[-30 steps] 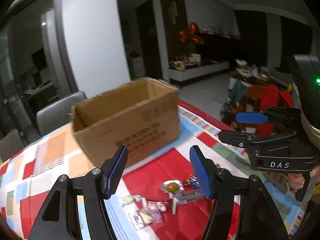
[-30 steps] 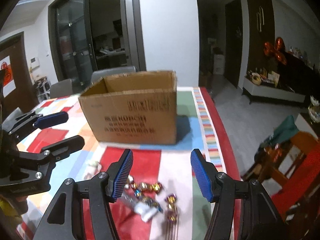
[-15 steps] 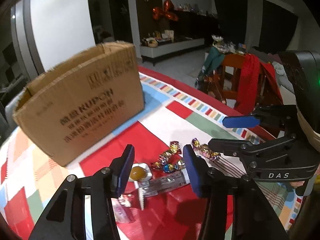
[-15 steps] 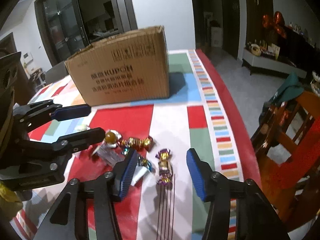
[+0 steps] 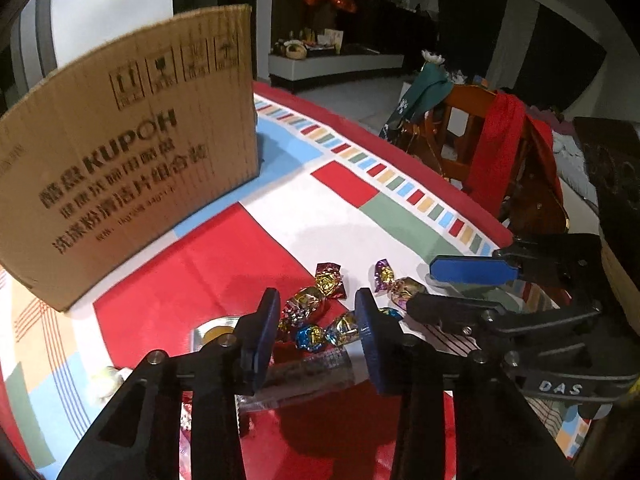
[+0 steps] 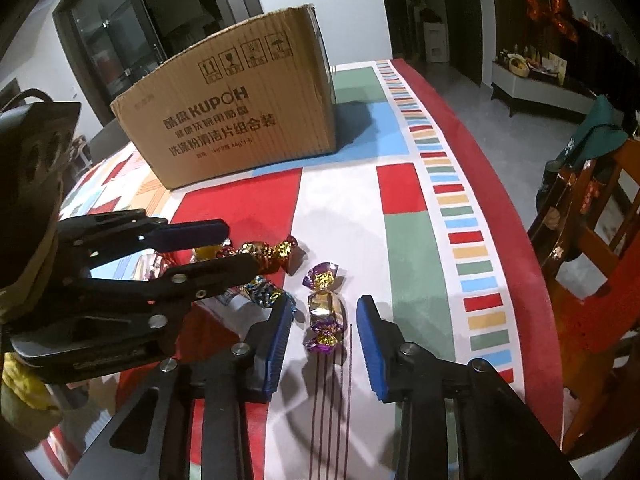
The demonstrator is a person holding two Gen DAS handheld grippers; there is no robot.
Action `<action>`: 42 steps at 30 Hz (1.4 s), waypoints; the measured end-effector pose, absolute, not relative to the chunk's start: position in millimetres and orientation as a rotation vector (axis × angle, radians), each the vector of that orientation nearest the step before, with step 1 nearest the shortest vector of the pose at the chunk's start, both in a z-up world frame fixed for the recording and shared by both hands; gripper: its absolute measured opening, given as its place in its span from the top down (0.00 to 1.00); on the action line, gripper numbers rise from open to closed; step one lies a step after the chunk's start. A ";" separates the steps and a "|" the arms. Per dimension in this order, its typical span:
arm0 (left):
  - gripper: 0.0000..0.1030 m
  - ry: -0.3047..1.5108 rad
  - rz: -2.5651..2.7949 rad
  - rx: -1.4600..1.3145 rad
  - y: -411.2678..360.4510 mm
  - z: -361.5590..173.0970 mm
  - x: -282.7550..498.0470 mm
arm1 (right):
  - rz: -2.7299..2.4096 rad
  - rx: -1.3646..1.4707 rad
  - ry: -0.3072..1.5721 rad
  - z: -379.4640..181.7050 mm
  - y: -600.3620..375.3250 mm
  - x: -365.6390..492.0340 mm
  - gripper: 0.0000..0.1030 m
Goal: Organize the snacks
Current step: 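Grasp a purple foil candy with the right gripper while the left grasps candies, then carry both held candies over the cardboard box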
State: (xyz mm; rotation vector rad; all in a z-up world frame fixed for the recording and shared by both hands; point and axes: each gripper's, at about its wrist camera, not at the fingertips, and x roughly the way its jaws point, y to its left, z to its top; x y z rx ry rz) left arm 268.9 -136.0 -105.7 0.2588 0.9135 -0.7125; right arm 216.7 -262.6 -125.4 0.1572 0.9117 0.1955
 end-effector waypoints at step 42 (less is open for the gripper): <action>0.75 0.786 -0.586 0.063 -111.3 -49.3 266.2 | 0.226 0.163 0.741 -67.8 -255.6 219.4 0.81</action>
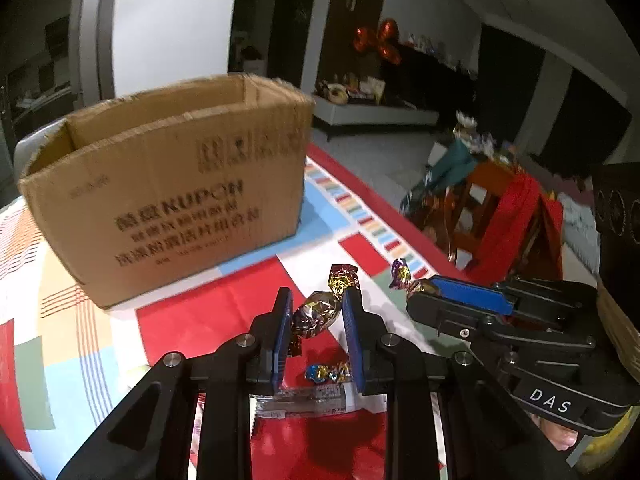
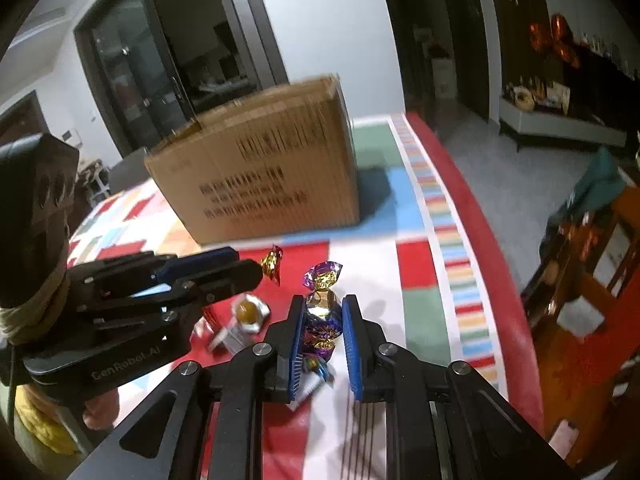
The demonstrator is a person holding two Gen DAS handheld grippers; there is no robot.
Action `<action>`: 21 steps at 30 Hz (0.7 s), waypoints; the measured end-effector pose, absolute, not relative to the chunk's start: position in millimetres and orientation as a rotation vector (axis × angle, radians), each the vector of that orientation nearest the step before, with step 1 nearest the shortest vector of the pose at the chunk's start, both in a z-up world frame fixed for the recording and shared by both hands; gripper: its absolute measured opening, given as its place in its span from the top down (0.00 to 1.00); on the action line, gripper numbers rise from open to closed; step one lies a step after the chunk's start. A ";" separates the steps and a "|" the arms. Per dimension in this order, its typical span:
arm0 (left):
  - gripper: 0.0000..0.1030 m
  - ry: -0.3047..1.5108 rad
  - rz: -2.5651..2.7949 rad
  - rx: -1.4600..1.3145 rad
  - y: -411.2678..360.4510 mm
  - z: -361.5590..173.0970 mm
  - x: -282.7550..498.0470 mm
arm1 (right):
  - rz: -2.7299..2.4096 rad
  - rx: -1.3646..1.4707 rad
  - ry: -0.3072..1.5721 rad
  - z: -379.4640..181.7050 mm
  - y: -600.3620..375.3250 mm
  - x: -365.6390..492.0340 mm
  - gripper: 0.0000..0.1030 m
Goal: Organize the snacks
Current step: 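Carry both held candies over the cardboard box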
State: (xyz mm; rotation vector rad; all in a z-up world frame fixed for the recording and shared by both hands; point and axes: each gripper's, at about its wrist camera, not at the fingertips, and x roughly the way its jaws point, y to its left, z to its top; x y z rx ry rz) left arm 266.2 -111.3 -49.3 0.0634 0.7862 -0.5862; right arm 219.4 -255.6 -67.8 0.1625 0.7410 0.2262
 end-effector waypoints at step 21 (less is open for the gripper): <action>0.75 0.553 -0.485 0.000 -63.9 42.3 262.0 | 0.306 0.172 0.469 24.4 -235.0 239.9 0.81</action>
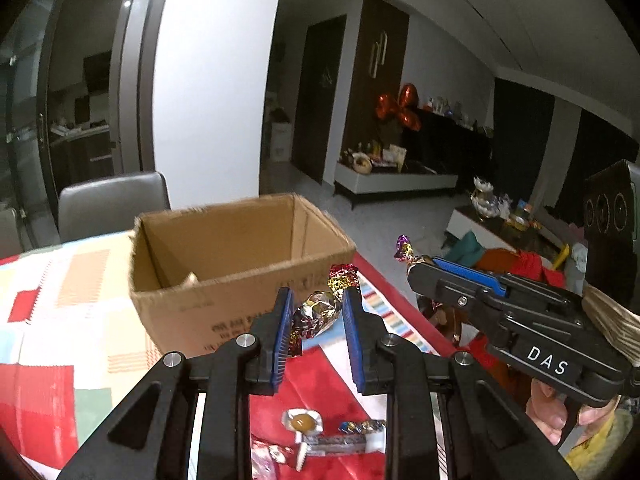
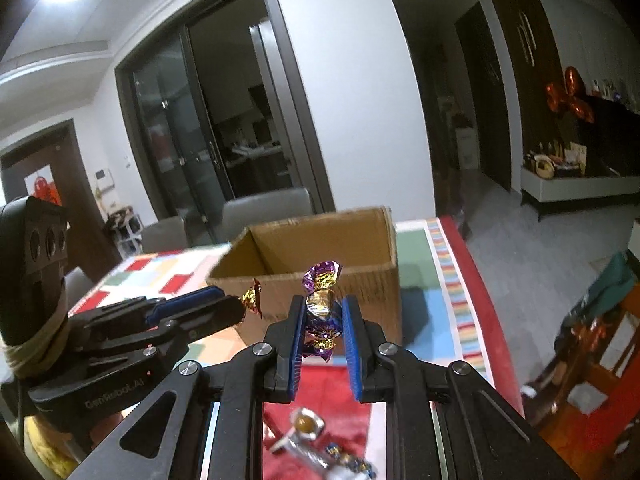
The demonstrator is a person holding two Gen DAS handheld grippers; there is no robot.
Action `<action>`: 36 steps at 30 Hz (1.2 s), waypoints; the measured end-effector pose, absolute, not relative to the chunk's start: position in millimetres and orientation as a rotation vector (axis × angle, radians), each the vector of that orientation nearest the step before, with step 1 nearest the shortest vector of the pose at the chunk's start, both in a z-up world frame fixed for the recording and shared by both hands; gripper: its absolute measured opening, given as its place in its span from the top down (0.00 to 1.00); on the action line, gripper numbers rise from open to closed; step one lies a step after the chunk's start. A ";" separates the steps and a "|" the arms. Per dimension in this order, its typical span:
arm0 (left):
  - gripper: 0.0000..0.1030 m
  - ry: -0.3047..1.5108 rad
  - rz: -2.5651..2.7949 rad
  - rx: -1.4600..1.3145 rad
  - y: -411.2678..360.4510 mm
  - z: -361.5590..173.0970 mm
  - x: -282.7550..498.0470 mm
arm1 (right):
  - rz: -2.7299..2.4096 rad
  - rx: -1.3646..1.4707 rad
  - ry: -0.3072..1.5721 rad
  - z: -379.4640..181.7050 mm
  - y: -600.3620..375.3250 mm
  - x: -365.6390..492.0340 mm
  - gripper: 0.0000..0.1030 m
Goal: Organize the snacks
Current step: 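Carry both held candies over the cardboard box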
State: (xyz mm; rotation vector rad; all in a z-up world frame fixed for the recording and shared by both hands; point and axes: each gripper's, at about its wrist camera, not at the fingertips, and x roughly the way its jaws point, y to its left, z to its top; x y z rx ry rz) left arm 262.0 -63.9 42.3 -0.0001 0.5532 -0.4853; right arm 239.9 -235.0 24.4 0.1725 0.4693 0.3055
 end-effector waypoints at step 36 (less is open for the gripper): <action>0.75 0.590 -0.322 -0.070 -2.4 74.1 368.2 | 0.360 0.068 0.504 66.7 -180.0 359.7 0.81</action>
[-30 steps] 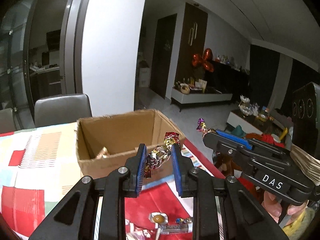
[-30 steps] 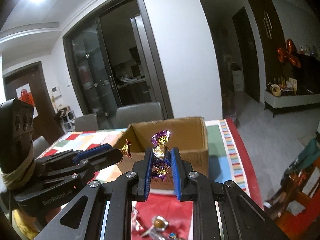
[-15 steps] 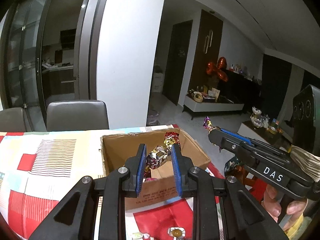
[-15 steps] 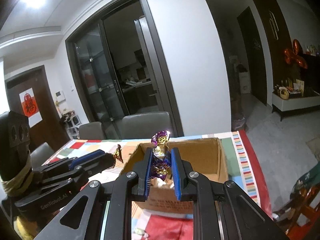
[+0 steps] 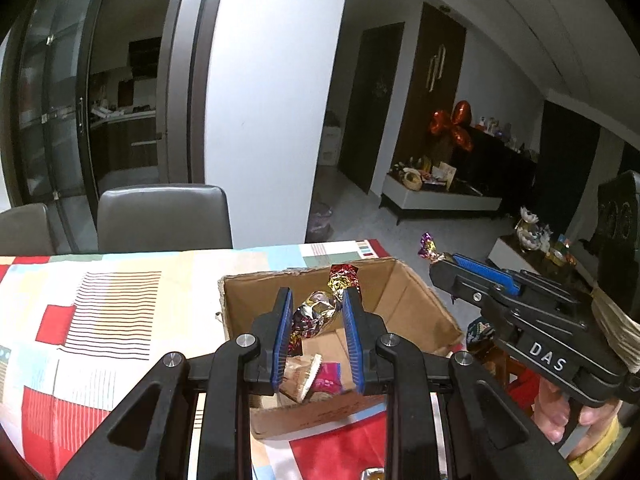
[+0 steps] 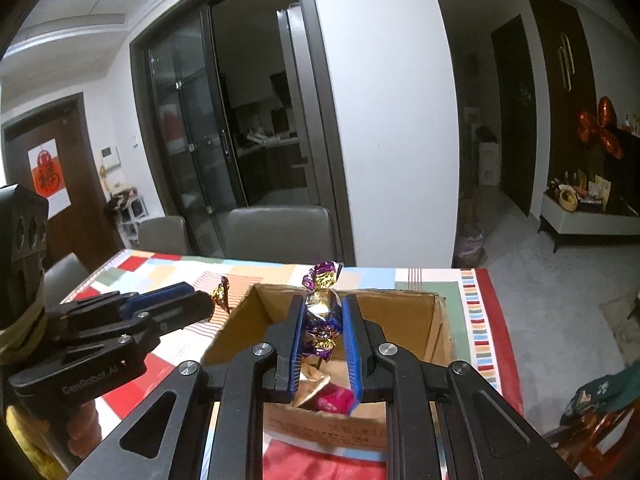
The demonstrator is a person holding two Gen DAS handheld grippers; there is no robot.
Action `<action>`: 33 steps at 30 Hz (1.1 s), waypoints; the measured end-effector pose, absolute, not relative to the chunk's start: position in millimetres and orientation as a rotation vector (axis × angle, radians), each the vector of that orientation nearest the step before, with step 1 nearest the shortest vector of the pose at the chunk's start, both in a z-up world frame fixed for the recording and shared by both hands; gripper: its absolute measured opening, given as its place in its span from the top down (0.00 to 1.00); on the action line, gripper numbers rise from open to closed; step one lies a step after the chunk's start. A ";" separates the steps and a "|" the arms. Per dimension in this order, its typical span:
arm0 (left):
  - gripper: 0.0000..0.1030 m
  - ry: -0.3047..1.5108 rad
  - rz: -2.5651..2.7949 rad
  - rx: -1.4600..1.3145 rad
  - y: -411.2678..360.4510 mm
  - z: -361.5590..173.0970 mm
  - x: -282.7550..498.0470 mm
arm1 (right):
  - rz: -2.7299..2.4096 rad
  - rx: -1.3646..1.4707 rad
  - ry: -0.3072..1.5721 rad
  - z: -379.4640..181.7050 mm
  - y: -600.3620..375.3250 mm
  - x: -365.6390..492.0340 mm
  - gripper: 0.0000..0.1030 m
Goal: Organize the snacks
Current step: 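Carry both held candies over the cardboard box, then open both grippers to drop the candies into the box, then move both tools back toward the remaining snacks on the table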
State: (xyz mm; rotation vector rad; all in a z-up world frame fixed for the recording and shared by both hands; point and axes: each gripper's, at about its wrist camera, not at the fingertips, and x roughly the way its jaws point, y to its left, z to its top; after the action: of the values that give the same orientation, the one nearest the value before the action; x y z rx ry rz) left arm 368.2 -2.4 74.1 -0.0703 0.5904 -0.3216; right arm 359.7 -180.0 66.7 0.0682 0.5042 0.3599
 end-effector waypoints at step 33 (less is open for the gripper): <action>0.41 0.569 -0.355 0.099 -44.7 46.2 261.2 | 0.318 0.007 0.582 28.1 -214.5 278.6 0.52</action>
State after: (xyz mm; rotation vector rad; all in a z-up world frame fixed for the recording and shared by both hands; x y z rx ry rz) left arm 261.2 -44.7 46.2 0.0992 0.5695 -0.3554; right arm 278.6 -214.5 28.1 0.0065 0.5821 0.3176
